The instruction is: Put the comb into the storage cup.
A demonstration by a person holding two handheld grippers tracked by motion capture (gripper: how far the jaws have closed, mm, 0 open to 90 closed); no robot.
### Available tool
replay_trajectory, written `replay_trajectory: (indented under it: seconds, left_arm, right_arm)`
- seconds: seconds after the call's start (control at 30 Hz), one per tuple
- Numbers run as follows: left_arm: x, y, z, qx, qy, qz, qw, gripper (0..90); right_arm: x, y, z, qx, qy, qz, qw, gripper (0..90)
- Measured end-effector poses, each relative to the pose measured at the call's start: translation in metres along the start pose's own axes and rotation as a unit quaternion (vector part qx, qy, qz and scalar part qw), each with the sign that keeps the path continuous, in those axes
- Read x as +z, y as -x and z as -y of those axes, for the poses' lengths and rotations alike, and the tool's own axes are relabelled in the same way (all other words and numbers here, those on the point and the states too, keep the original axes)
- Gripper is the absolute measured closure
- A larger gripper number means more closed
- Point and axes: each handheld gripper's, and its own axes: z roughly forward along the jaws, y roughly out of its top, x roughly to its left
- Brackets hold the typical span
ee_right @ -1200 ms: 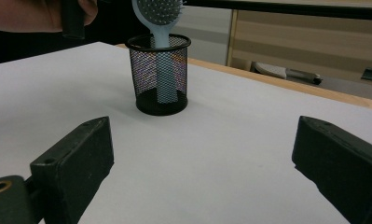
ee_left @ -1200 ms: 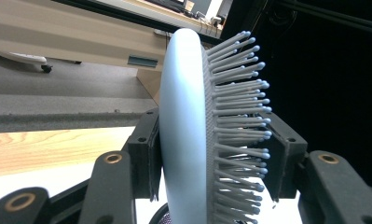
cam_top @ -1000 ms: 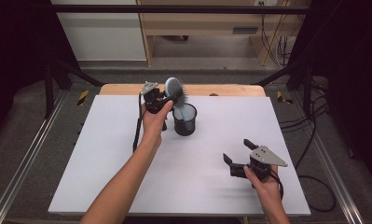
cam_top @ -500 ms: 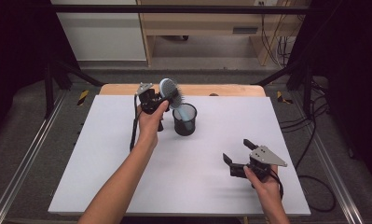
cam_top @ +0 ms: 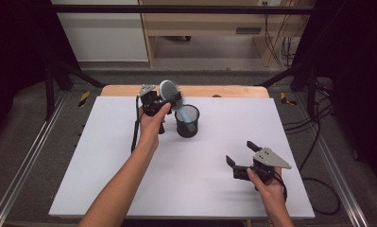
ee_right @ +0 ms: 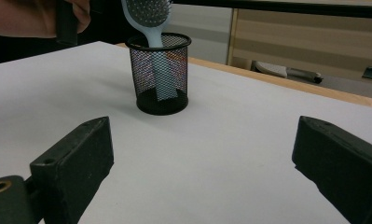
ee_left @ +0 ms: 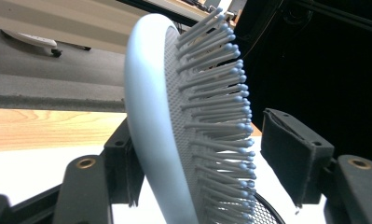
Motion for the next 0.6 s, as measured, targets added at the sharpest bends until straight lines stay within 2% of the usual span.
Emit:
replay_trajectory:
  seconds: [0.23, 0.43, 0.6]
  left_arm:
    - [0.0007, 0.0009, 0.0008, 0.009, -0.004, -0.004, 0.9999, 29.6]
    - [0.0003, 0.0004, 0.0005, 0.007, -0.004, -0.003, 1.0000, 27.9]
    - [-0.0001, -0.0007, 0.0009, 0.003, -0.004, -0.005, 1.0000, 23.2]
  right_arm:
    - [-0.0001, 0.0001, 0.0000, 0.000, 0.000, 0.000, 1.0000, 5.6]
    - [-0.0001, -0.0001, -0.0001, 0.000, 0.000, 0.000, 1.0000, 5.6]
    - [-0.0002, -0.0002, 0.0000, 0.001, -0.001, 0.000, 1.0000, 5.6]
